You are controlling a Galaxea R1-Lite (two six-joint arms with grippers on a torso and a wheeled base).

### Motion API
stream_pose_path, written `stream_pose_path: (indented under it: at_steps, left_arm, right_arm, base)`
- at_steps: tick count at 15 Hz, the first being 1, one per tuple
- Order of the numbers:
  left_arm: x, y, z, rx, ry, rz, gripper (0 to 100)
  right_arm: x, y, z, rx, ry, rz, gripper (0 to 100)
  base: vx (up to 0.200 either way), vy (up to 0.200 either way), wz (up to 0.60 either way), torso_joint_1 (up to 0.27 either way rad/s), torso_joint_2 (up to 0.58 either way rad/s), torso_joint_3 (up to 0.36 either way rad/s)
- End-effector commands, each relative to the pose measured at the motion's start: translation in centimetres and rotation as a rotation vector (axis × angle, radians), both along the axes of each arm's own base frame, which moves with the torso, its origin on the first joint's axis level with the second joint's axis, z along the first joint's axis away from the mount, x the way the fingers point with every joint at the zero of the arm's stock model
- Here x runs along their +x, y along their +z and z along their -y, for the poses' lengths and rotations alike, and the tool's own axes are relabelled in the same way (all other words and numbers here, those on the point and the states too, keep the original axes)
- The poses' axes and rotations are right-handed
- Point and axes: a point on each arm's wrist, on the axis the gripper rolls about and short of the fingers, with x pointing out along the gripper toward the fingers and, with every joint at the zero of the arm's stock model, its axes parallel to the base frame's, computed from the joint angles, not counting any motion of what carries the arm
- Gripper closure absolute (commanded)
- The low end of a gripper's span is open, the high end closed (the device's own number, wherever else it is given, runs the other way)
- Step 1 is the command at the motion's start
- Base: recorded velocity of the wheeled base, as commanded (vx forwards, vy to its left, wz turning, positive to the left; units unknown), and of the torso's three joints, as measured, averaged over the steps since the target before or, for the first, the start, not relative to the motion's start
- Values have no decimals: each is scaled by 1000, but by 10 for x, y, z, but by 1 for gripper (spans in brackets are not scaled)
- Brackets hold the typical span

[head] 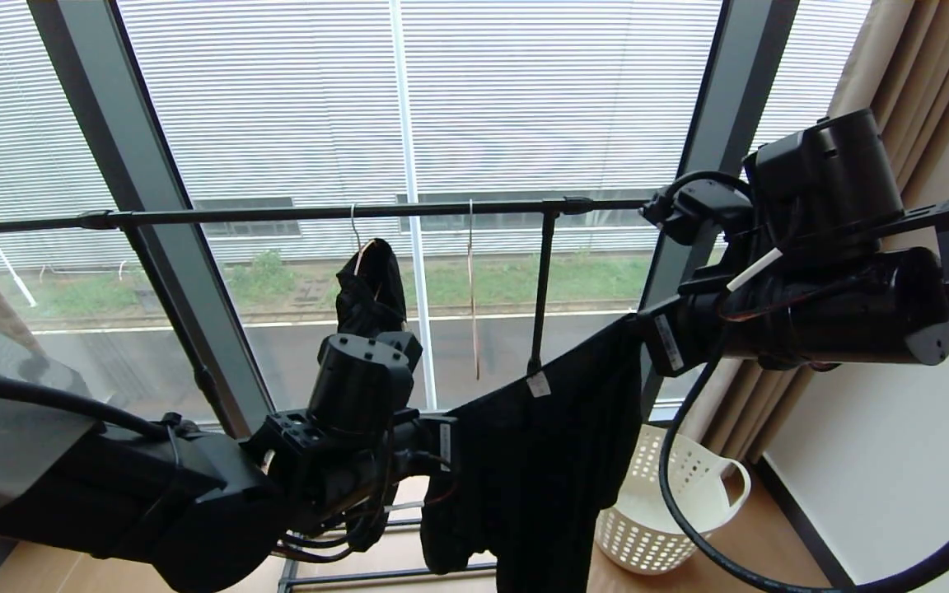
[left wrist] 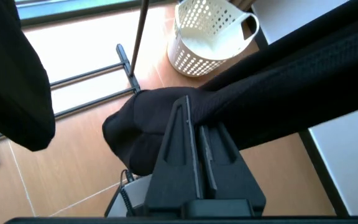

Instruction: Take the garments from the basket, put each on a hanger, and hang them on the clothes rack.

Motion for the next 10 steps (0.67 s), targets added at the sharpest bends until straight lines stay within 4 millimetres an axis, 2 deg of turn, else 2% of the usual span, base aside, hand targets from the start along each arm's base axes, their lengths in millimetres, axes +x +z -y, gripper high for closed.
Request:
stream_pose_path:
  at_steps: [1,5,8,10]
  left_arm:
    - [2,24,-11,-21,15,73,100]
    - [15,36,-14,18,17,102,100]
    - [22,49,-11,29,21,91,100]
    - [24,53,-10,51,13,87,100]
  right_arm:
    - [5,-8,16,-121,2,10,100]
    - [-1,-18,10,-168,57,3,100]
    - [-6,-53,13,-173,62,-10,100]
    - [-3,-66,10,-159,73,48,100]
  base:
    - [0,0,0,0,0,0]
    - [0,0,0,0,0,0]
    - [0,0,0,0,0,0]
    - [0,0,0,0,0,0]
